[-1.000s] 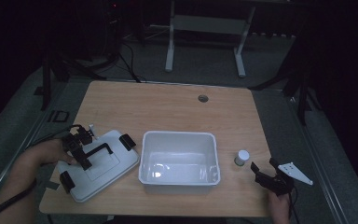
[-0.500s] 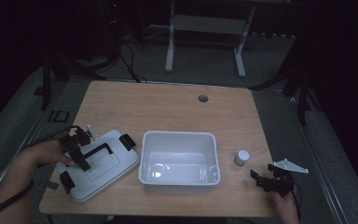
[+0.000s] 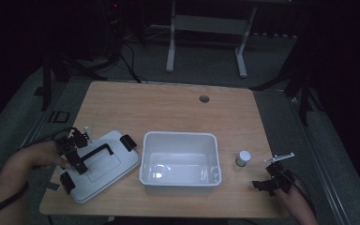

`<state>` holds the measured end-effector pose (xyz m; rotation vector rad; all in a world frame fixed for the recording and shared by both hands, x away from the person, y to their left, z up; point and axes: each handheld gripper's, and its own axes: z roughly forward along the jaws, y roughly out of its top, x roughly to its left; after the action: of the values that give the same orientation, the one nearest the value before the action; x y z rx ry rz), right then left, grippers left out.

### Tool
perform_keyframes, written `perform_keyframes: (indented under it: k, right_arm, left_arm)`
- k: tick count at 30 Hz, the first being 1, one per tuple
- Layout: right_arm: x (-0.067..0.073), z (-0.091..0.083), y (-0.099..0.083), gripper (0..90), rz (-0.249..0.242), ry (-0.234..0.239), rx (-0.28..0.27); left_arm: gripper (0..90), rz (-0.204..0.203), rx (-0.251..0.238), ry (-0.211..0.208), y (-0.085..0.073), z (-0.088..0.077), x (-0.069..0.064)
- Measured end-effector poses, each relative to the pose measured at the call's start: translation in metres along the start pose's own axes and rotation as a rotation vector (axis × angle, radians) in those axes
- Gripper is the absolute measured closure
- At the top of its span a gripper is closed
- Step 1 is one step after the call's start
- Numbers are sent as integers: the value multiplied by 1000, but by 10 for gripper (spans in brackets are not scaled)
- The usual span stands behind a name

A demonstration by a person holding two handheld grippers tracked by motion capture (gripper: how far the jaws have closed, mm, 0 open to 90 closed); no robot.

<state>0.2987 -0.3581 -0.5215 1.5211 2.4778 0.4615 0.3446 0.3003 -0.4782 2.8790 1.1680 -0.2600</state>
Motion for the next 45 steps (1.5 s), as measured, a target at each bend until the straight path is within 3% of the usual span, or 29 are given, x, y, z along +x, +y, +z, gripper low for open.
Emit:
perform_keyframes:
  k: [5, 13, 14, 21, 24, 29, 36, 45]
  right_arm:
    - [1, -3, 9, 119, -52, -16, 81]
    - [-3, -9, 23, 119, -104, -5, 206]
    - [-5, -10, 26, 119, -116, -4, 249]
    - [-10, -12, 33, 129, -96, 31, 356]
    - [-10, -13, 36, 116, -93, 63, 376]
    - [-9, -15, 41, 116, -118, 67, 385]
    - [-9, -20, 52, 117, -122, 67, 356]
    - [-3, -26, 73, 136, -133, 67, 286]
  left_arm:
    - [376, 6, -17, 0, -2, 1, 0]
    - [376, 13, -4, 9, -4, 0, -3]
    - [376, 12, -4, 9, -4, -1, -3]
    - [376, 14, 17, 8, -5, 1, -3]
    - [376, 13, 17, 2, -4, 2, -4]
    - [387, 20, 9, -6, -3, 2, -4]
    - [386, 17, 15, -2, -3, 0, -5]
    - [386, 12, 32, -1, -3, 5, -4]
